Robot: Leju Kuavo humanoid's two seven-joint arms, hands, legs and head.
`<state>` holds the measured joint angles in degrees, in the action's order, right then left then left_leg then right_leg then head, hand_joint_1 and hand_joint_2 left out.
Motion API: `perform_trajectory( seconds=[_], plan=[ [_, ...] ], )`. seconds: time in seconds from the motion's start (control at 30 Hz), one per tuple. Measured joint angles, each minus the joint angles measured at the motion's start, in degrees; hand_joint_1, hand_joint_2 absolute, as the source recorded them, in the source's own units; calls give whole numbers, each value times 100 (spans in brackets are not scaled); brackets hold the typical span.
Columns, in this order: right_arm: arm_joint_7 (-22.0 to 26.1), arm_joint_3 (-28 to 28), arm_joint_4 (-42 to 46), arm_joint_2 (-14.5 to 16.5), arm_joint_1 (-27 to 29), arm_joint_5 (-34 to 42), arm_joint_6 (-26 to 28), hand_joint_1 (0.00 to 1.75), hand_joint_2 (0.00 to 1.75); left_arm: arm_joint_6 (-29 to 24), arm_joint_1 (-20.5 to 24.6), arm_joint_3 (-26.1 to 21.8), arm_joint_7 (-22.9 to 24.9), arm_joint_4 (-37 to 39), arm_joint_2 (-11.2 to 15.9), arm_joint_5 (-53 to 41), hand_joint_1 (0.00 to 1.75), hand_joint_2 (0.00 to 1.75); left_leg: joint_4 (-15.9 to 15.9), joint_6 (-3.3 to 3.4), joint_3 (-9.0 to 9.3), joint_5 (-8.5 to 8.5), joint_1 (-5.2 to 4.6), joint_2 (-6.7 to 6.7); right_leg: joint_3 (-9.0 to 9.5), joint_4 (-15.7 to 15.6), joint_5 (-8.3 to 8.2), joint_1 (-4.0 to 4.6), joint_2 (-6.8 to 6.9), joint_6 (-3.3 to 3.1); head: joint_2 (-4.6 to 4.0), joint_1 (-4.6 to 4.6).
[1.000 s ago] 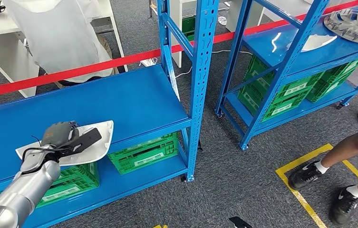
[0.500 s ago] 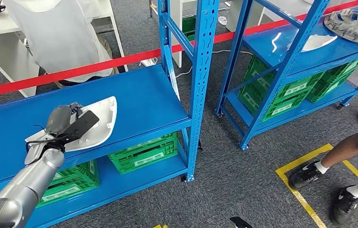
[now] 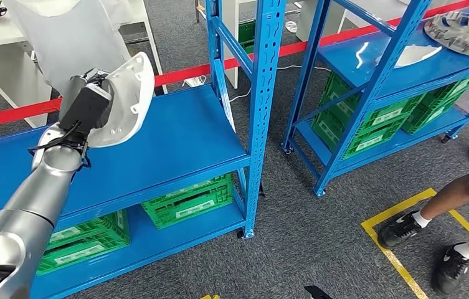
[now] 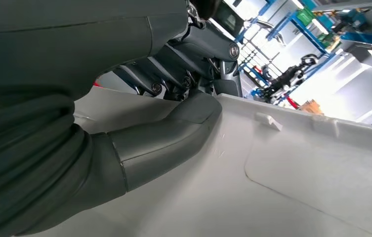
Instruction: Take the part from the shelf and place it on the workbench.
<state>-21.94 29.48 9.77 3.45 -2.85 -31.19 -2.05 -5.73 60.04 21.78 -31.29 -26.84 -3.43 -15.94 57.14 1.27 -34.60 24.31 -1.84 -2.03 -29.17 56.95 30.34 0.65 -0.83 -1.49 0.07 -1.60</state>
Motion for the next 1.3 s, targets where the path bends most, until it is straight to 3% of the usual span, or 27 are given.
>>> perform_trajectory(
  seconds=[0.27,0.6,0.83,0.9,1.0,1.03,1.07,1.1,1.17,1.23,1.3],
  plan=[
    [0,43,0,18,-6,-42,4,0,0,80,141,352,361,-219,61,-384,175,175,-1,0,0,0,0,0,0,0,0,0,0,0,0,-1],
    [0,65,0,20,-4,-91,0,0,0,-221,189,1292,953,43,127,-1459,175,175,10,9,-2,7,-16,0,0,-3,-2,-17,0,13,0,1],
    [0,144,0,23,-4,-87,1,0,0,-197,240,1538,1085,223,155,-1535,175,175,-9,72,4,1,-25,13,-2,8,17,-45,-3,81,0,1],
    [0,147,0,23,-6,-83,2,0,0,-197,265,1550,1081,233,160,-1525,175,175,-57,98,13,-32,16,37,-104,237,184,-40,5,131,0,-9],
    [1,157,0,25,-7,-75,4,0,0,-197,285,1553,1078,262,161,-1509,175,175,-58,110,-17,-45,40,67,-626,1296,696,-86,19,209,0,-25],
    [1,163,0,25,-5,-73,5,0,0,-197,283,1554,1078,276,161,-1504,175,175,-40,108,-34,-44,45,74,-780,1581,756,-109,24,230,0,-25],
    [0,169,0,25,-3,-72,7,0,0,-198,282,1555,1079,291,161,-1499,175,175,-15,102,-53,-42,53,79,-850,1679,703,-130,30,249,0,-26],
    [0,173,0,25,-3,-72,7,0,0,-198,283,1555,1079,300,161,-1496,175,175,16,89,-74,-37,65,82,-809,1550,545,-152,38,268,0,-26],
    [0,178,0,26,-6,-72,7,0,0,-200,296,1555,1073,308,161,-1489,175,175,94,39,-124,-24,91,81,-484,839,162,-190,49,304,0,-27],
    [4,183,0,29,-11,-72,7,0,0,-203,314,1555,1057,310,164,-1479,175,175,160,-43,-181,-32,97,65,-255,341,-38,-184,25,277,0,-27],
    [10,187,0,31,-13,-71,7,0,0,-208,324,1555,1041,314,171,-1473,175,175,169,-134,-224,-83,98,42,-267,292,-81,-158,0,194,0,-27]
  ],
)
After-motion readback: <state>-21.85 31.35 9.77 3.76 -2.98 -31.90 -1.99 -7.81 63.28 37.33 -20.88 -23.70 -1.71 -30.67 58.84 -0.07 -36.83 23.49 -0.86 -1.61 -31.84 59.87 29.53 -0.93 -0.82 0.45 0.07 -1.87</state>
